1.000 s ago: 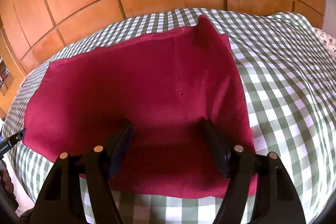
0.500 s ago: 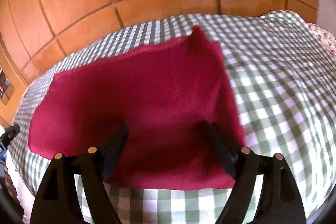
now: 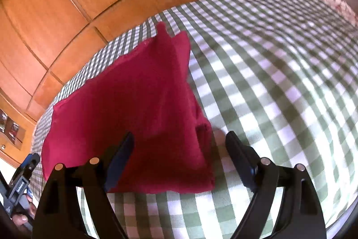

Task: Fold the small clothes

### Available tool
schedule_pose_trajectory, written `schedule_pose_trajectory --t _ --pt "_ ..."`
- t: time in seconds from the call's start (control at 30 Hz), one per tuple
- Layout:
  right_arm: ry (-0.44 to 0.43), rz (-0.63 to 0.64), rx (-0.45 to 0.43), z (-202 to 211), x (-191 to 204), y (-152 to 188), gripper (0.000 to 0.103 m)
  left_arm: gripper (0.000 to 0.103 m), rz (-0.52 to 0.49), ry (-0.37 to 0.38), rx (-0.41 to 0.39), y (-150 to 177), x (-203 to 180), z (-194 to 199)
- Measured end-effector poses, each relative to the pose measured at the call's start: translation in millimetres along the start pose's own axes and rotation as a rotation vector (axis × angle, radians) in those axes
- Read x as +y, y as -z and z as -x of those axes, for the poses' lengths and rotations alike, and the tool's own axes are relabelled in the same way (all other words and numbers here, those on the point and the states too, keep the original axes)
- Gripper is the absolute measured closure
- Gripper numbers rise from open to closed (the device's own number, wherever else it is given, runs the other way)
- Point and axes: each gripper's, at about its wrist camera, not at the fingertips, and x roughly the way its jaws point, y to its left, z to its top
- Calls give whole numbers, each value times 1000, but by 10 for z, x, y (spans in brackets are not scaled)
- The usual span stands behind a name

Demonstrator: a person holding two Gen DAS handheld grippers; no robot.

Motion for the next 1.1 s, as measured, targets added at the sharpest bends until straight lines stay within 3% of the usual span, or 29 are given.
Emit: schedule_pose_trajectory --t 0.2,0.33,0.57,0.73,1.1 --pt "-44 1 14 -20 11 18 24 26 -34 13 31 -5 -144 -153" --pt "-56 2 35 -54 21 22 44 26 -55 18 52 0 -227 -256" --pt "-46 13 54 -99 54 11 51 26 -72 26 87 19 -319 -409" --pt "-50 1 71 -101 21 -28 72 26 -60 35 95 31 -315 -463" --pt "-100 56 70 65 315 -149 84 23 -18 71 113 36 -252 -465"
